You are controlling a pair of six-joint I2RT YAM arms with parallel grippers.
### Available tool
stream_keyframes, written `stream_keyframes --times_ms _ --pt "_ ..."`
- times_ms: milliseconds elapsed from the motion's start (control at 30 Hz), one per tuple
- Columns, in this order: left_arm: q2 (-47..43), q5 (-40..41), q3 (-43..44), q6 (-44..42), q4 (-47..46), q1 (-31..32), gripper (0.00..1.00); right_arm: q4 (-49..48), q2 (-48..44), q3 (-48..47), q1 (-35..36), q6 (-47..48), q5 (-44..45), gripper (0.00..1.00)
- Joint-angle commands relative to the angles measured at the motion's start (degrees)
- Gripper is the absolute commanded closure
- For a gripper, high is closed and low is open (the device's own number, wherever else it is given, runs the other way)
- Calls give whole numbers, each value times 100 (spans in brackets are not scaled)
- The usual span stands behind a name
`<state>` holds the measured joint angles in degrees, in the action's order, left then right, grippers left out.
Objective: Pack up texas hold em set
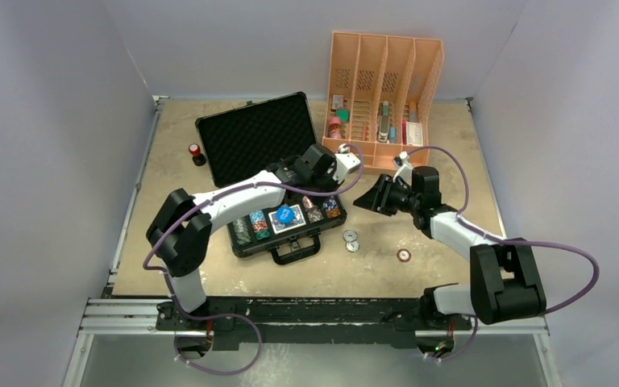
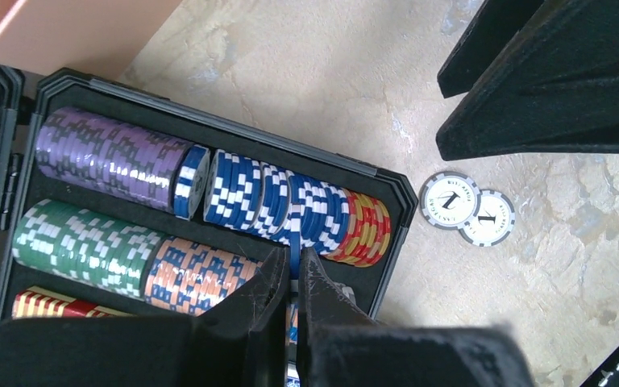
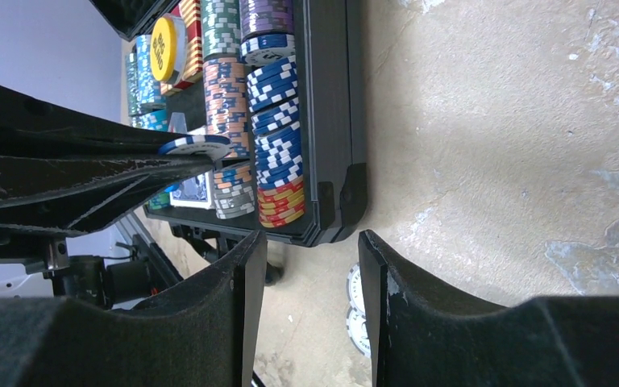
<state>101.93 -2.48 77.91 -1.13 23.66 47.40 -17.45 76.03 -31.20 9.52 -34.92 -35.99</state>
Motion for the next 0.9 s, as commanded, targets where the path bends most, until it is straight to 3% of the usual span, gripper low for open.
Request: stream_keyframes --times_ms 0,267,600,867 --pt "158 -193 96 -81 -1 6 100 -200 22 7 -3 12 -74 52" --pt "459 36 235 -126 172 6 100 -137 50 0 -3 -6 25 52" --pt "763 1364 390 -120 331 6 100 -154 121 -12 -3 -18 75 52" --pt "913 1667 442 -164 415 4 100 -605 282 -199 80 172 -623 59"
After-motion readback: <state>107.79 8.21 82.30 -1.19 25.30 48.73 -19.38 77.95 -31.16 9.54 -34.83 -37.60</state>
